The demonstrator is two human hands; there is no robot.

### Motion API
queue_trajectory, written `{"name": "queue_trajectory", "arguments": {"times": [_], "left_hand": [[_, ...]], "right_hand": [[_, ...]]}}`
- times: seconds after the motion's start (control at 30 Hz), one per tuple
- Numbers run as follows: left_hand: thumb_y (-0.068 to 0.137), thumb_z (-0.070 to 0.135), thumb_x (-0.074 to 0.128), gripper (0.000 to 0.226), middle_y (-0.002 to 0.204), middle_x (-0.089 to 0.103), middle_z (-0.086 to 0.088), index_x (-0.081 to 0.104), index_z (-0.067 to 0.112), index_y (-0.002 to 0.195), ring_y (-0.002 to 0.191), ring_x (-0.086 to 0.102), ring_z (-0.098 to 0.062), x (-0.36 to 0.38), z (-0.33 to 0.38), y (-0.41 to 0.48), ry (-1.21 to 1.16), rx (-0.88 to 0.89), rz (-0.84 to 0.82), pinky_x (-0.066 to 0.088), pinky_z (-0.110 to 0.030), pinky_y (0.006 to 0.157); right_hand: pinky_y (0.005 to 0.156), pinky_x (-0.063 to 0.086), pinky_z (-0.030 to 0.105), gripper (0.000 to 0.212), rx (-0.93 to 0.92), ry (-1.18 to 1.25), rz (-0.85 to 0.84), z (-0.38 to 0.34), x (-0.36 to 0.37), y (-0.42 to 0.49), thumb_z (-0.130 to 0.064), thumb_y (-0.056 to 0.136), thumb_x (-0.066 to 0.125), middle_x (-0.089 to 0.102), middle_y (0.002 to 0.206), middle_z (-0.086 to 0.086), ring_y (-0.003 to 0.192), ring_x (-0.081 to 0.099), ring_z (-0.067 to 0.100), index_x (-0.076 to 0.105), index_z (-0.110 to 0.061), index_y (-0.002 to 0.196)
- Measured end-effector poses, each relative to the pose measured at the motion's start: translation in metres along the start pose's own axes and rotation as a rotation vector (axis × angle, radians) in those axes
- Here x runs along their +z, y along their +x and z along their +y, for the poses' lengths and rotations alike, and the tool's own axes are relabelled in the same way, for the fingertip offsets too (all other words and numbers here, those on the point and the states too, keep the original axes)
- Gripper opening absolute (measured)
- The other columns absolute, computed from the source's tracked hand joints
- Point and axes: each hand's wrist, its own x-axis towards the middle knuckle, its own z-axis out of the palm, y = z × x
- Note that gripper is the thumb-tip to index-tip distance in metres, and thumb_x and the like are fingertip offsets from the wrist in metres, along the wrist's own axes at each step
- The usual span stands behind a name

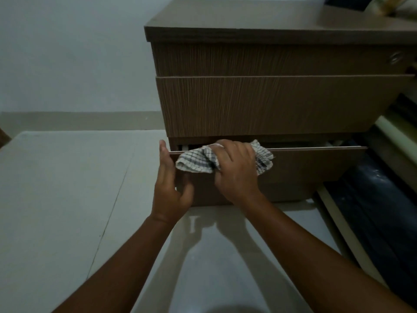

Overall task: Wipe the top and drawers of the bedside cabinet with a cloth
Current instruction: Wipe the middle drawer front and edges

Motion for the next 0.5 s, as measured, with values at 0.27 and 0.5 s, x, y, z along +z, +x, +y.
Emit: {"name": "queue_trajectory", "arguments": {"times": [0.27,0.5], "left_hand": [[0.094,0.027,0.069,0.075,0.145,0.057,-0.013,0.032,0.002,0.155,0.132,0.057,-0.022,0.007,0.001,0.008,0.036,-0.098,0.168,0.054,-0.047,0.104],[0.092,0.033,0.069,0.077,0.145,0.056,-0.004,0.033,0.008,0.156,0.130,0.058,-0.019,0.005,0.000,0.007,0.030,-0.111,0.174,0.053,-0.043,0.105]], "right_hand": [[0.094,0.038,0.044,0.035,0.029,-0.071,0.143,0.105,-0.031,-0.025,-0.012,0.077,0.062,0.066,0.111,0.015,0.106,0.058,0.031,0.064,-0.007,0.111],[0.086,0.039,0.042,0.024,0.145,-0.139,0.228,0.187,-0.065,-0.047,-0.002,0.077,0.067,0.065,0.102,0.020,0.095,0.056,0.032,0.064,-0.002,0.101]]}}
